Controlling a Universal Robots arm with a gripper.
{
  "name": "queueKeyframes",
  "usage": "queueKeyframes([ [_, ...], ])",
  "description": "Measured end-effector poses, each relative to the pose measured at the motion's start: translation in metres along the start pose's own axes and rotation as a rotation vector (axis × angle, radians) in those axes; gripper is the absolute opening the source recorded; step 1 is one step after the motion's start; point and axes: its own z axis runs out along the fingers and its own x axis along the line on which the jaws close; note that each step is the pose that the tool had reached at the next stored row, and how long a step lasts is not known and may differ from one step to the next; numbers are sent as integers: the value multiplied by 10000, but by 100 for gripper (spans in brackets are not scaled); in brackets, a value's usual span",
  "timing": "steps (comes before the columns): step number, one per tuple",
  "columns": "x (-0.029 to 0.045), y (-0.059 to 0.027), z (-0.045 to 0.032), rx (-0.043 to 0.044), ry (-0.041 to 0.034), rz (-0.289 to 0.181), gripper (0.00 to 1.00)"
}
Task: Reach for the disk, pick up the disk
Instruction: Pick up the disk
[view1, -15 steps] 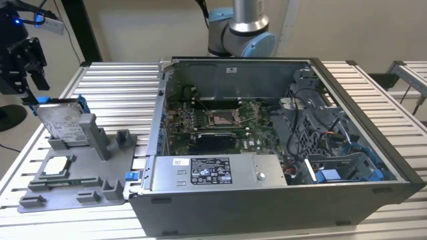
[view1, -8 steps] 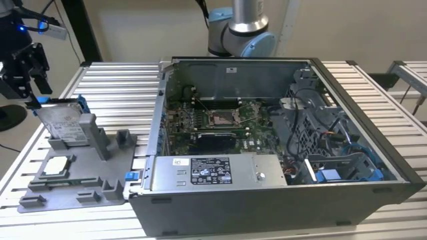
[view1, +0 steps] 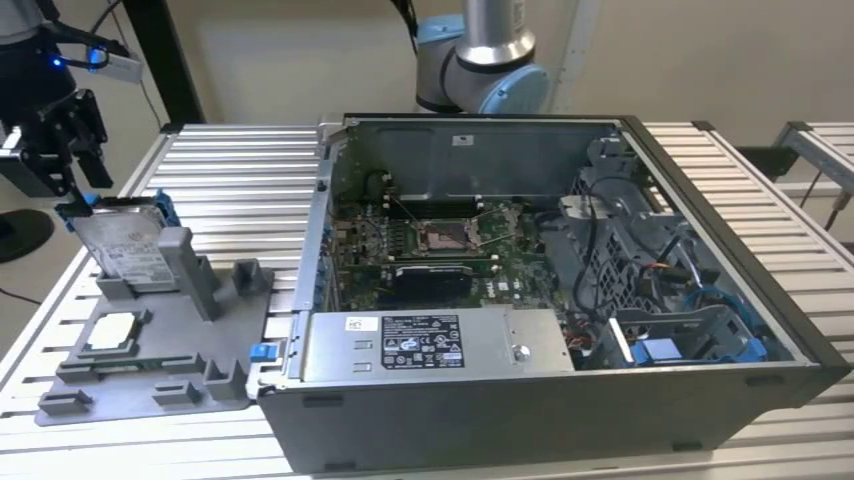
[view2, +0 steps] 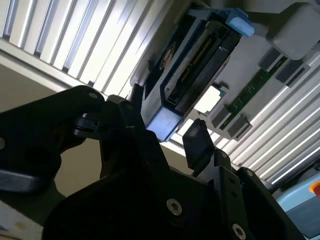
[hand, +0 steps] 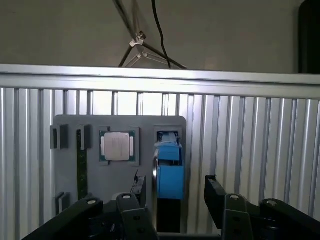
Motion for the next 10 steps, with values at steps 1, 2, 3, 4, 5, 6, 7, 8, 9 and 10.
queueKeyframes([
  [1, -2, 16, 10, -4, 1, 0, 100],
  [2, -2, 28, 19, -4, 1, 0, 100],
  [3, 2, 40, 26, -2, 0, 0, 100],
  [4, 6, 51, 31, -2, 1, -1, 100],
  [5, 11, 55, 37, -1, 1, -1, 100],
  [6, 20, 55, 42, -2, 1, 0, 100],
  [7, 32, 56, 47, -2, 1, 1, 100],
  [8, 42, 56, 53, -2, 1, 1, 100],
  [9, 51, 55, 61, 0, 0, 1, 100],
  [10, 57, 55, 72, 0, 0, 0, 100],
])
